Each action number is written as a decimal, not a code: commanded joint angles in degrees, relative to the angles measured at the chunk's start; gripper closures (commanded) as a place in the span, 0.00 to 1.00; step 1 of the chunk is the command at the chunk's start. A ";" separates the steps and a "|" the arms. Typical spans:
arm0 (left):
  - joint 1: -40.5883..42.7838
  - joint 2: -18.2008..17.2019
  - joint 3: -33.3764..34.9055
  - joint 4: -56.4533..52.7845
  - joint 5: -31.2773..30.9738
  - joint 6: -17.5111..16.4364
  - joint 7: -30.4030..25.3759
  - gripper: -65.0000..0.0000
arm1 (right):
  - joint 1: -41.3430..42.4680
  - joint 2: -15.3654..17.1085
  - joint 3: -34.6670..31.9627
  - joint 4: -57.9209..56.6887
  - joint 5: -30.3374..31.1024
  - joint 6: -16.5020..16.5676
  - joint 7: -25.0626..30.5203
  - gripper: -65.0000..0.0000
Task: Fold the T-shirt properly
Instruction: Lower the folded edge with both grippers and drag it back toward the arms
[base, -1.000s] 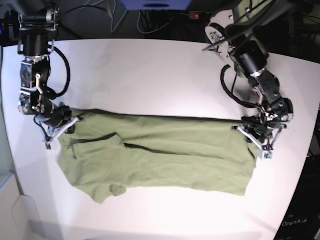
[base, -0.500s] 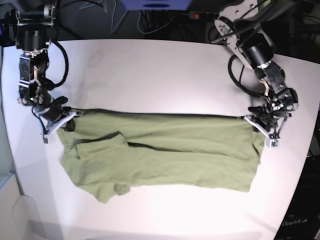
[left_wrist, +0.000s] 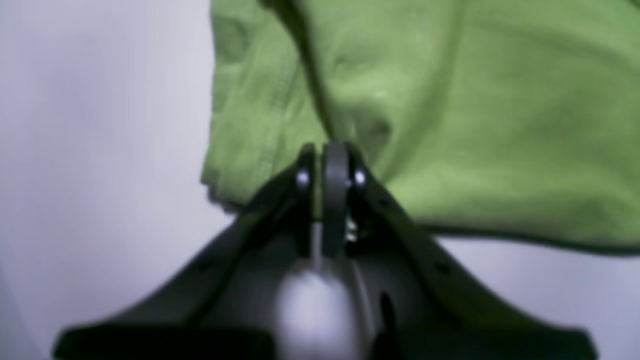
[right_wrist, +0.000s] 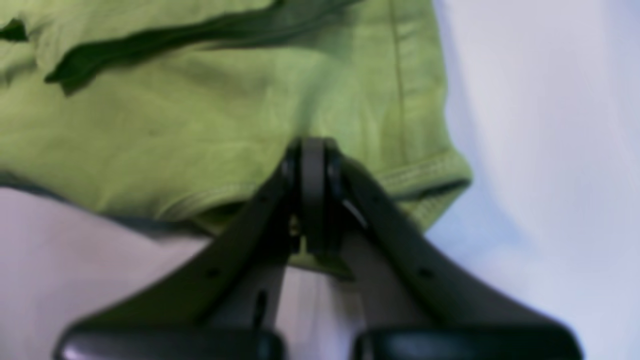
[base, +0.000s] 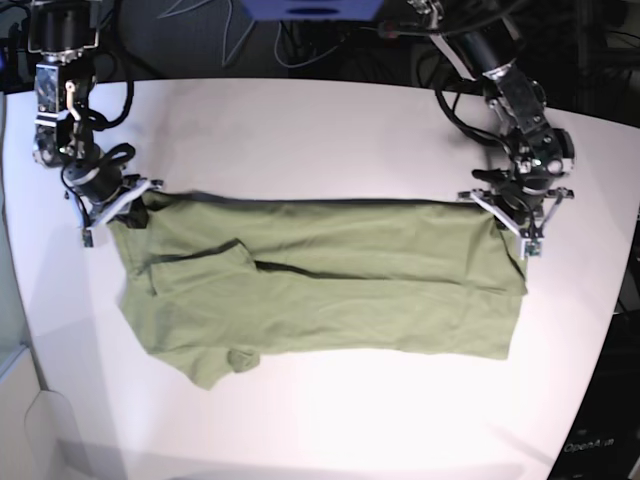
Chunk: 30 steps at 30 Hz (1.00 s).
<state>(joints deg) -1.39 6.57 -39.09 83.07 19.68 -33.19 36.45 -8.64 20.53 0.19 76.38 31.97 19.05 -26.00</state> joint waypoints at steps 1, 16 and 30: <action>1.34 0.95 0.28 1.11 2.25 -0.96 5.27 0.97 | -2.30 0.43 -0.23 -0.47 -2.65 -0.45 -5.61 0.99; 8.99 1.30 0.01 7.44 1.81 -1.32 8.17 0.97 | -14.08 1.66 4.61 -0.38 -2.56 -0.02 2.39 0.99; 15.94 1.74 -0.16 10.25 1.81 -6.81 8.17 0.97 | -25.42 1.31 4.34 3.49 -2.56 -0.02 11.98 0.99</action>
<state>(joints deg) 12.82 7.81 -39.00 94.26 17.10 -39.18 36.71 -32.27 22.02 5.23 81.06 33.78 21.19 -4.27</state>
